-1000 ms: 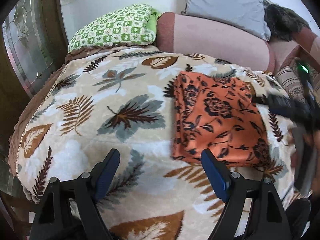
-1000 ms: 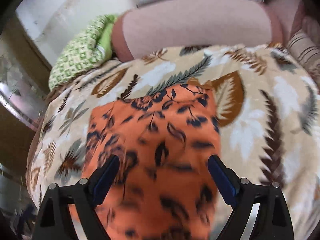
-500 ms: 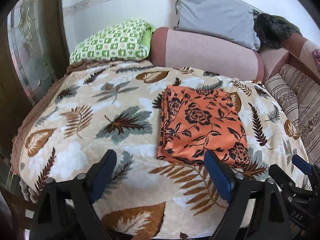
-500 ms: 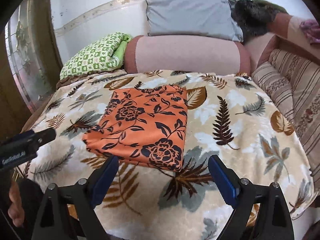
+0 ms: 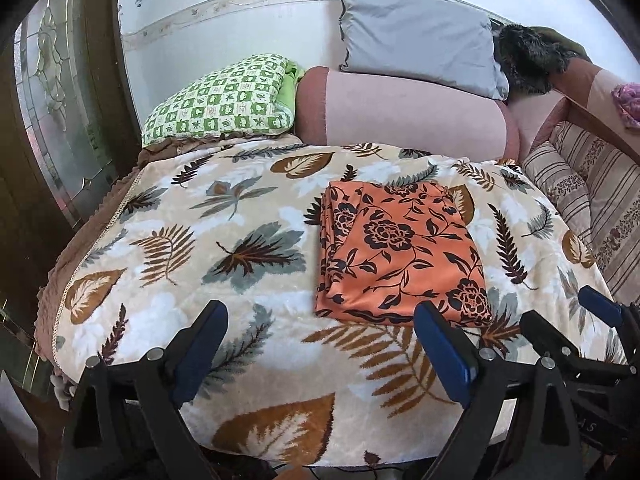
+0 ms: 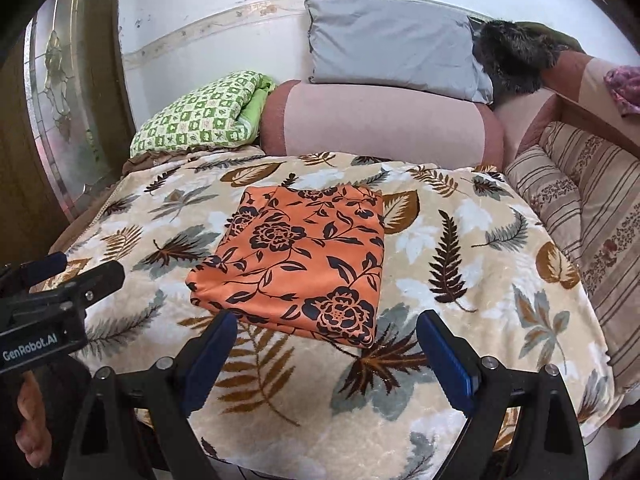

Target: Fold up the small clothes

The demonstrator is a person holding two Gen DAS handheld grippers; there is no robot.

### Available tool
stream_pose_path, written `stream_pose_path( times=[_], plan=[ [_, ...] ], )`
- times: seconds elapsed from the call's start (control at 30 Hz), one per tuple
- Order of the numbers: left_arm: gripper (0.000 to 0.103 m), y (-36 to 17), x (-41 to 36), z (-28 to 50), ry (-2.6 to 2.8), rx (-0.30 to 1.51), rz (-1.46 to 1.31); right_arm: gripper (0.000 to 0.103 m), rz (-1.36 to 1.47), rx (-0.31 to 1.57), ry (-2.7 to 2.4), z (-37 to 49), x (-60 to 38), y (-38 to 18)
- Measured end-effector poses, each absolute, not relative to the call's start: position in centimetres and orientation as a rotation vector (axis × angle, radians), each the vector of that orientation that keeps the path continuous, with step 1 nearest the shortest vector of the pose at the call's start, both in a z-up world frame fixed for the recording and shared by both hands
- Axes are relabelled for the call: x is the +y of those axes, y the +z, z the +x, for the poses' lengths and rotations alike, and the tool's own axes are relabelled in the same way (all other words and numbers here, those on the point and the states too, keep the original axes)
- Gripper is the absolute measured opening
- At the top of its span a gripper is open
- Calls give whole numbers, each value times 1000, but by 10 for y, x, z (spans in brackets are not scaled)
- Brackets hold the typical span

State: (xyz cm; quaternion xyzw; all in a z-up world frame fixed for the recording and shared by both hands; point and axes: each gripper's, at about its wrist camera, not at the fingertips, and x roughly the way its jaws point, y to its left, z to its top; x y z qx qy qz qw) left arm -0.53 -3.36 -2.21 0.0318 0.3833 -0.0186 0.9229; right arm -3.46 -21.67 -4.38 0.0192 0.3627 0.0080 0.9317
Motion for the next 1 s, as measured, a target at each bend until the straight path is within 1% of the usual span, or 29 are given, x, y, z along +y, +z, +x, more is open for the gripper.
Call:
stream_pose_path(
  times=[1.0],
  plan=[
    [94,-15,-26,1,-58,821,29,93,18,752,32,-22,-217,-37]
  ],
)
